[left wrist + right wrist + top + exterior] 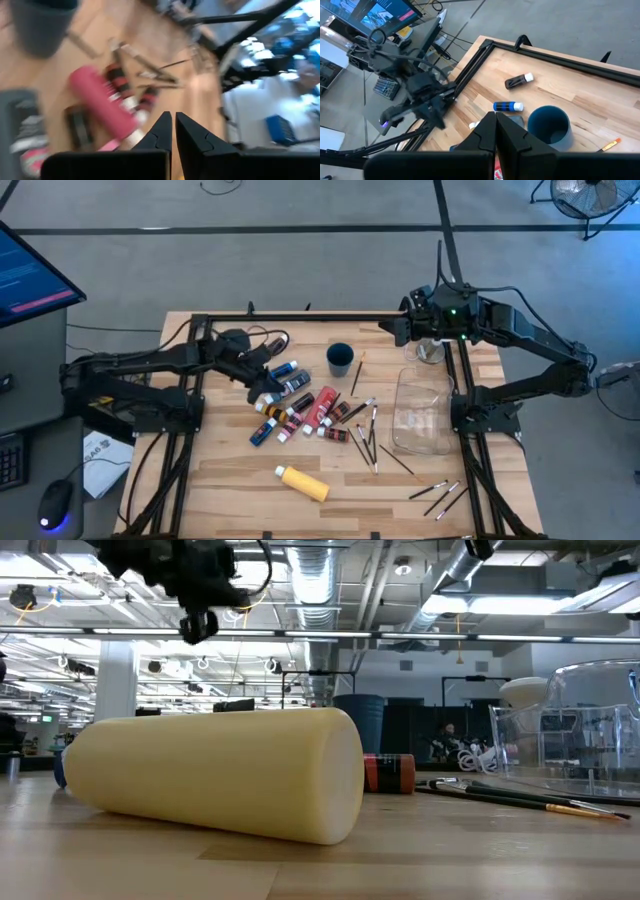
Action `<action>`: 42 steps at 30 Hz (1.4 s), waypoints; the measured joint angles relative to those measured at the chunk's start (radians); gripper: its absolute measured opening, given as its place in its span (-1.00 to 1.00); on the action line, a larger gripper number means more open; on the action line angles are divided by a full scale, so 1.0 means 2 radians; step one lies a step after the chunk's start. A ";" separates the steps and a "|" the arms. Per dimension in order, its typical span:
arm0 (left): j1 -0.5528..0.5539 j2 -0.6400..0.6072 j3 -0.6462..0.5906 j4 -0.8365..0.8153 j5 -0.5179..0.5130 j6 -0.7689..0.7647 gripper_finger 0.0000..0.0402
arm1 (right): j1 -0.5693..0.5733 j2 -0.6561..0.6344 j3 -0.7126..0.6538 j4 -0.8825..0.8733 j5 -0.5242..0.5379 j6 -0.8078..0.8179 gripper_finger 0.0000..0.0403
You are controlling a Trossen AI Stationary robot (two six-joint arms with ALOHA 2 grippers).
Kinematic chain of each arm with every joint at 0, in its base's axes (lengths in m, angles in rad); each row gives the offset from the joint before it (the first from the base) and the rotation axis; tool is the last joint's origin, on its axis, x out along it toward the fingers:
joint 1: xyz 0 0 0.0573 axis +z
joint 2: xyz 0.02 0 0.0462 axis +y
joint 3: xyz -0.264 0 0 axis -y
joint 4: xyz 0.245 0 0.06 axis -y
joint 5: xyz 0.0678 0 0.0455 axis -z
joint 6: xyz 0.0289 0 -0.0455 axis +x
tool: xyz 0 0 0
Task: Pick & Place Paint Supplies
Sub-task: Put the large black paint bottle into the transparent bin
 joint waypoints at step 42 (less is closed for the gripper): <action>-0.050 0.234 0.002 -0.015 -0.277 0.195 0.09 | 0.027 0.033 0.000 0.000 0.000 0.001 -1.00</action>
